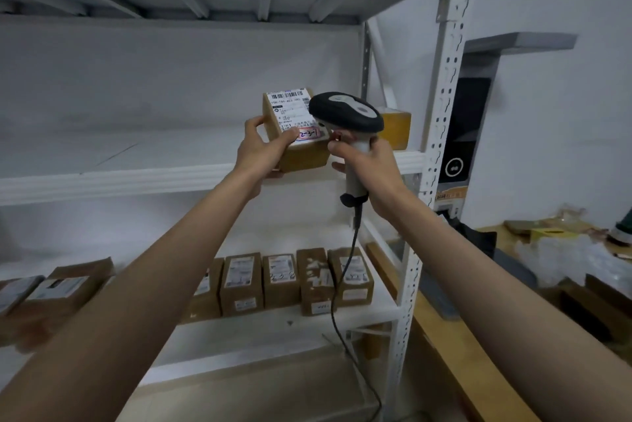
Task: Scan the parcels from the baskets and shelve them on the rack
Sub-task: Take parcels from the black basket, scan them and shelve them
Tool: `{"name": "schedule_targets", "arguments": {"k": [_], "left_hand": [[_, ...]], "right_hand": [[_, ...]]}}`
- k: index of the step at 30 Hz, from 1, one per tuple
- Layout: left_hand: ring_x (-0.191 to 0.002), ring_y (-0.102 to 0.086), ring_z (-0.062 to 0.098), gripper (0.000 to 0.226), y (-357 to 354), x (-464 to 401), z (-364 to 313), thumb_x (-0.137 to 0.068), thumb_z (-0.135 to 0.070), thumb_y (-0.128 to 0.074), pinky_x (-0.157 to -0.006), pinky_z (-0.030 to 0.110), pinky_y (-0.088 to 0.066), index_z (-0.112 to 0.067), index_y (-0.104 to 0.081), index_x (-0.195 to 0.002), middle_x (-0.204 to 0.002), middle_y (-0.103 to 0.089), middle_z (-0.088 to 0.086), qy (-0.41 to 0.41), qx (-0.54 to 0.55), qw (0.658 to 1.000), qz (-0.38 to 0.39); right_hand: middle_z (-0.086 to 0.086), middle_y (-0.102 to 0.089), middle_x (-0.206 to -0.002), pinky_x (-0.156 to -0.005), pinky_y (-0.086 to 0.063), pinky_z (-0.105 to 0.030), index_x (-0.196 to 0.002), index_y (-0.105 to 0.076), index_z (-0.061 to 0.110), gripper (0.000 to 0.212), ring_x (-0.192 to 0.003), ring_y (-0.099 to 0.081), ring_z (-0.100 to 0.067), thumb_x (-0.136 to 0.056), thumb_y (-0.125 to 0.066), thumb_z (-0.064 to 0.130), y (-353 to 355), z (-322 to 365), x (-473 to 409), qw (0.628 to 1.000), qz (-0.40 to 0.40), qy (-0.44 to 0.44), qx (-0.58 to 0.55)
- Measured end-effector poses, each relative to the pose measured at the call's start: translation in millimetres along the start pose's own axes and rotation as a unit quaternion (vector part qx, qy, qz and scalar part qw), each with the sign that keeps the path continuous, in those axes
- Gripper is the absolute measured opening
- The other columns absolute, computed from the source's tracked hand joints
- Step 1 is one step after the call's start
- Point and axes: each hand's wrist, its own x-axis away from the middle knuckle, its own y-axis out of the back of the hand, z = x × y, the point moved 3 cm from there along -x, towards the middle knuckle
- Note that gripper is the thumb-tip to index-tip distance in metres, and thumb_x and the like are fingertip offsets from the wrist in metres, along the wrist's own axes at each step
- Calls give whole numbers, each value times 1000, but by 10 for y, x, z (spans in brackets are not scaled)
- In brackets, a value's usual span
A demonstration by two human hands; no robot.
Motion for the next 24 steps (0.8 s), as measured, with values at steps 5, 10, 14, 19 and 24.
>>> {"name": "schedule_targets", "arguments": {"k": [5,10,14,19,24], "left_hand": [[-104,-68,33,71,-256,-471,-82,-87,-55,-70,-74,43,-64,-34,-33,-144,-140,-53,7,13,16,999,36],[-80,-74,31,66,-530,-859,-60,-88,-51,-72,-61,40,-64,-26,-38,-139,-117,-58,7,56,40,993,95],[-77,-73,31,49,-678,-1118,-25,-91,-48,-69,-54,36,-61,-23,-43,-124,-104,-57,7,96,51,984,140],[-73,-70,23,66,-776,-1337,134,-85,-52,-74,-51,29,-58,-24,-34,-128,-105,-56,5,100,28,985,135],[-85,-74,26,76,-817,-1398,241,-77,-64,-75,-61,30,-62,-24,-31,-124,-107,-57,8,110,43,983,138]], "right_hand": [[1,-70,-113,-97,-55,-40,-114,-64,22,29,-106,-65,-17,-88,-77,26,72,-62,-463,998,-50,-11,28],[-1,-71,-114,-95,-53,-37,-120,-66,15,37,-106,-64,-16,-88,-77,29,125,-164,-826,996,-77,-16,43],[-1,-72,-111,-99,-54,-47,-108,-65,25,24,-107,-65,-21,-88,-77,29,177,-216,-1063,995,-84,-22,47],[-2,-72,-111,-97,-55,-39,-109,-66,22,23,-106,-66,-19,-89,-76,24,141,-354,-1219,995,-75,-24,65],[-5,-69,-118,-98,-53,-36,-124,-64,12,36,-111,-63,-20,-91,-74,21,92,-431,-1233,993,-63,-17,95]]}}
